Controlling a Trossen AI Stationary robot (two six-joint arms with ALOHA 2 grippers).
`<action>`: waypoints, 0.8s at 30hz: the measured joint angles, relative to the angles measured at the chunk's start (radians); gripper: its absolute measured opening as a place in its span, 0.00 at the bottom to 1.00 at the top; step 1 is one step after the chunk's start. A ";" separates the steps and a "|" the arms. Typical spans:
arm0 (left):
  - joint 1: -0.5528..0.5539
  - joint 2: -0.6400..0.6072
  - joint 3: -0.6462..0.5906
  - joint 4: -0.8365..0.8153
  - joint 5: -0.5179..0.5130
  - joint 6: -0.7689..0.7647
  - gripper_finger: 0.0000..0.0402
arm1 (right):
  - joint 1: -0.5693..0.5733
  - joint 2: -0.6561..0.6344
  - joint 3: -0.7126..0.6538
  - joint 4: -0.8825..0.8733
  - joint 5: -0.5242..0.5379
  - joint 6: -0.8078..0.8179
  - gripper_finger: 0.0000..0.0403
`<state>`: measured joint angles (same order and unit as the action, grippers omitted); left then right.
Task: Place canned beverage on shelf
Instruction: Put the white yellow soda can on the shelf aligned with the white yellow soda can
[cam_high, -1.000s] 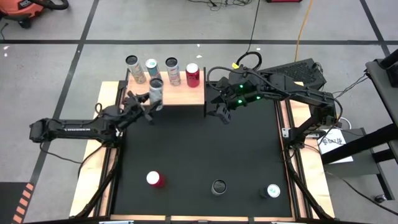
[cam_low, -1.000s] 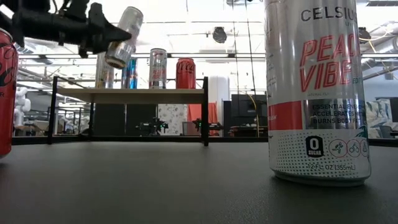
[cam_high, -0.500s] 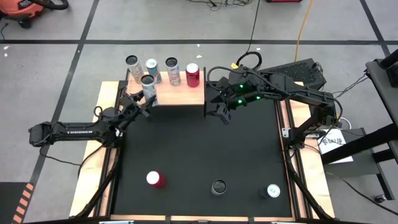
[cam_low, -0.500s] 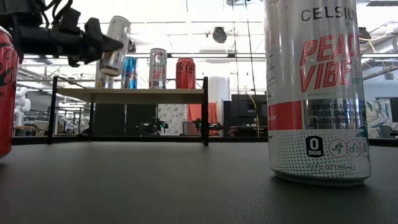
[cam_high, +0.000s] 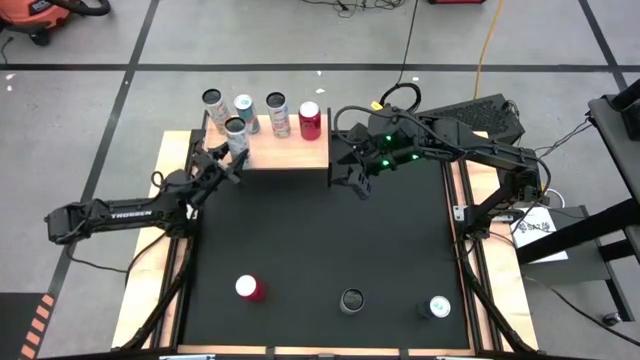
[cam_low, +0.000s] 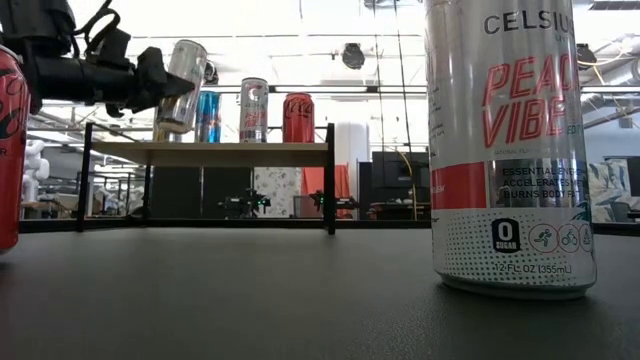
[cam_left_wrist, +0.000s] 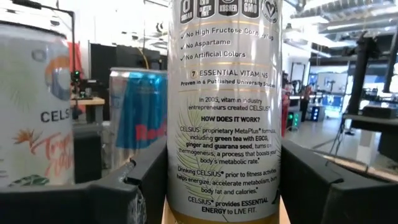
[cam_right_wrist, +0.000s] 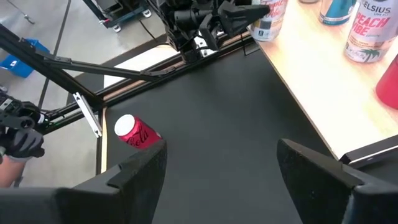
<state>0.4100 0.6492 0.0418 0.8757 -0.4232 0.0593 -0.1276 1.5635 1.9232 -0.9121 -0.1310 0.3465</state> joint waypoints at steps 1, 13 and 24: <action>0.008 0.007 0.000 0.000 0.001 0.000 0.57 | 0.000 0.000 0.000 0.003 0.000 -0.002 0.71; 0.084 0.071 0.001 0.006 0.054 -0.001 0.57 | 0.008 0.000 0.000 0.002 0.000 -0.022 0.71; 0.151 0.135 0.005 0.020 0.071 -0.028 0.60 | 0.051 0.000 0.000 0.002 -0.001 -0.030 0.71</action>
<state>0.5611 0.7842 0.0466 0.8962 -0.3525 0.0315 -0.0764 1.5639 1.9232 -0.9100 -0.1316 0.3164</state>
